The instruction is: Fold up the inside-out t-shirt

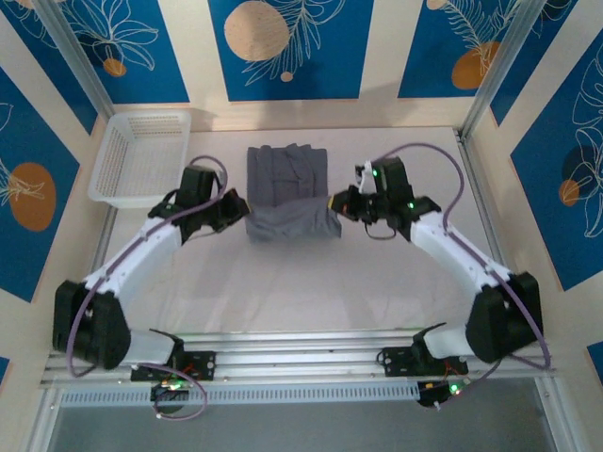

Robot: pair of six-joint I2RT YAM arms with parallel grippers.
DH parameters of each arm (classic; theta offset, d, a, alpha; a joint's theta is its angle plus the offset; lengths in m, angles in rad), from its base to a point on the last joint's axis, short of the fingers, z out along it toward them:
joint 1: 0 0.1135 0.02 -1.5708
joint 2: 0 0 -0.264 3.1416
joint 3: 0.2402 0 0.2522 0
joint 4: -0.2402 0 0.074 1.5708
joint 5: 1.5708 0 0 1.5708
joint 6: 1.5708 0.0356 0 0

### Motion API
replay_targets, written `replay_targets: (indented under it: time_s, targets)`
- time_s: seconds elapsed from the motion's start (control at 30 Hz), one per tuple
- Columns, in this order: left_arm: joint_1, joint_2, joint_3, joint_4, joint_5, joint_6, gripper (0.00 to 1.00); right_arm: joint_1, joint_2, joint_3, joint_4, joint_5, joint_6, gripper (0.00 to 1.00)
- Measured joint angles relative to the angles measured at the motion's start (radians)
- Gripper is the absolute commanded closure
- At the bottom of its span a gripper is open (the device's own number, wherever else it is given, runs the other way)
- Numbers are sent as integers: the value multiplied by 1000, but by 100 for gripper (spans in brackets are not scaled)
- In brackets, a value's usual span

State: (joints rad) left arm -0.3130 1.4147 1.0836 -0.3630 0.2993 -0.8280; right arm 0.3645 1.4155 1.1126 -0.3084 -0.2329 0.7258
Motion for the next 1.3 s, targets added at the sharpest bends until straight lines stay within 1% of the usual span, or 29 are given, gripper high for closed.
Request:
replay_targets:
  time_s: [0.2, 0.3, 0.43, 0.53, 0.57, 0.6, 0.63, 0.67, 0.7, 0.8, 0.9, 0.93, 0.97, 1.03, 1.1, 1.17, 1.23, 1.3]
  targets:
    - [48, 334, 297, 31, -6, 12, 100, -57, 287, 294, -8, -15, -108, 100]
    - [59, 457, 408, 20, -29, 26, 100, -80, 425, 425, -26, -27, -145, 100]
    - [80, 559, 508, -11, -76, 31, 100, -108, 587, 574, -49, -44, -170, 100]
    - [100, 593, 528, -12, -103, 29, 100, -117, 687, 692, -91, -49, -189, 100]
    - [108, 600, 531, -11, -106, 28, 100, -117, 722, 739, -109, -52, -199, 98]
    - [113, 608, 534, -8, -108, 25, 90, -118, 751, 784, -126, -53, -206, 88]
    - [117, 617, 541, -4, -107, 25, 78, -117, 779, 830, -149, -52, -210, 76]
    - [122, 636, 561, 0, -105, 23, 63, -116, 811, 888, -174, -49, -218, 63]
    - [126, 658, 588, 5, -99, 24, 51, -116, 838, 943, -196, -46, -226, 56]
    - [138, 713, 664, 18, -82, 42, 38, -127, 911, 1127, -298, -35, -256, 47]
    - [148, 696, 652, 32, -72, 68, 31, -148, 914, 1214, -401, -34, -311, 41]
    - [151, 678, 632, 37, -70, 78, 31, -156, 897, 1202, -415, -36, -332, 39]
    - [154, 646, 597, 42, -64, 90, 31, -166, 857, 1142, -418, -39, -355, 37]
    - [156, 559, 499, 52, -56, 110, 31, -178, 756, 961, -402, -46, -381, 37]
    - [156, 454, 372, 69, -40, 125, 31, -190, 639, 730, -372, -58, -387, 38]
    - [153, 367, 253, 95, -24, 129, 31, -187, 569, 561, -337, -69, -385, 38]
    - [148, 312, 144, 125, -5, 128, 32, -175, 546, 444, -298, -84, -371, 39]
    - [138, 303, 66, 147, 20, 128, 32, -158, 555, 369, -252, -93, -351, 39]
